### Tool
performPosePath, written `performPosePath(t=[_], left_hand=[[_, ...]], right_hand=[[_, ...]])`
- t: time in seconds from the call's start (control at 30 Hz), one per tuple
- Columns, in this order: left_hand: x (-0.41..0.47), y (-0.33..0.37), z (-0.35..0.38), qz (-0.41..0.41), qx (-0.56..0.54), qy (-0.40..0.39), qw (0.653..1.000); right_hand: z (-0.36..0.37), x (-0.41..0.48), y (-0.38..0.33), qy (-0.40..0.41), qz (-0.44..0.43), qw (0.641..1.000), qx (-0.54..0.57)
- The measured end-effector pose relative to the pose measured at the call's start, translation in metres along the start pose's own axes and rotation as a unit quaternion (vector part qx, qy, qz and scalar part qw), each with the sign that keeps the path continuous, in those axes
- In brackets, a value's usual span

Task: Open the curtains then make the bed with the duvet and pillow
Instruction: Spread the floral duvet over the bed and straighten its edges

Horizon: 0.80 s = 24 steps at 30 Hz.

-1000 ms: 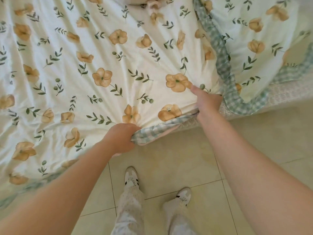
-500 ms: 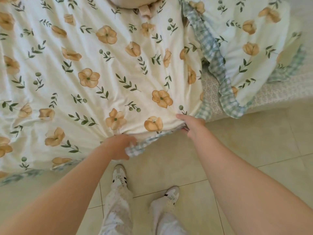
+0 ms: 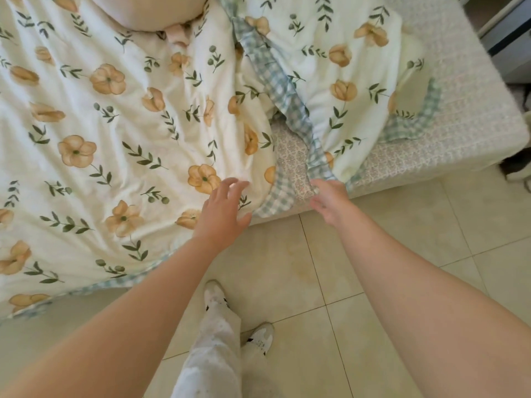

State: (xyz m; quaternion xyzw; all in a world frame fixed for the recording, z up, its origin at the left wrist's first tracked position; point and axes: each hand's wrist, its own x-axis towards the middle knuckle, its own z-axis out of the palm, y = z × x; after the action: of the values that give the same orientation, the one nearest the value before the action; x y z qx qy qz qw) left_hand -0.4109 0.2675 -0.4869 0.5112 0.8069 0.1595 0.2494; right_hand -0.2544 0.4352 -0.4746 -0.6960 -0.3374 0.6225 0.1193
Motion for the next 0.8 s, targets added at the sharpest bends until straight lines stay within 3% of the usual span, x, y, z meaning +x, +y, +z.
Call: performPosePath(t=[0.17, 0.3, 0.37, 0.47, 0.6, 0.8], left_hand=[[0.042, 0.014, 0.014, -0.018, 0.012, 0.002, 1.000], [0.084, 0.021, 0.022, -0.034, 0.052, -0.005, 0.998], [0.096, 0.024, 0.023, -0.040, 0.056, 0.006, 0.998], [0.118, 0.028, 0.024, -0.028, 0.068, 0.002, 0.997], [0.149, 0.029, 0.019, -0.073, 0.059, -0.036, 0.995], [0.174, 0.044, 0.008, -0.146, -0.024, 0.004, 0.989]], right_hand=[[-0.004, 0.024, -0.047, -0.045, -0.003, 0.999, -0.001], [-0.003, 0.046, -0.072, -0.081, 0.107, 0.978, 0.157], [-0.004, 0.058, -0.075, -0.058, 0.128, 0.969, 0.204], [-0.005, 0.076, -0.092, -0.026, 0.114, 0.970, 0.214], [0.007, 0.093, -0.136, -0.078, 0.060, 0.969, 0.228], [0.003, 0.117, -0.162, -0.129, 0.101, 0.954, 0.250]])
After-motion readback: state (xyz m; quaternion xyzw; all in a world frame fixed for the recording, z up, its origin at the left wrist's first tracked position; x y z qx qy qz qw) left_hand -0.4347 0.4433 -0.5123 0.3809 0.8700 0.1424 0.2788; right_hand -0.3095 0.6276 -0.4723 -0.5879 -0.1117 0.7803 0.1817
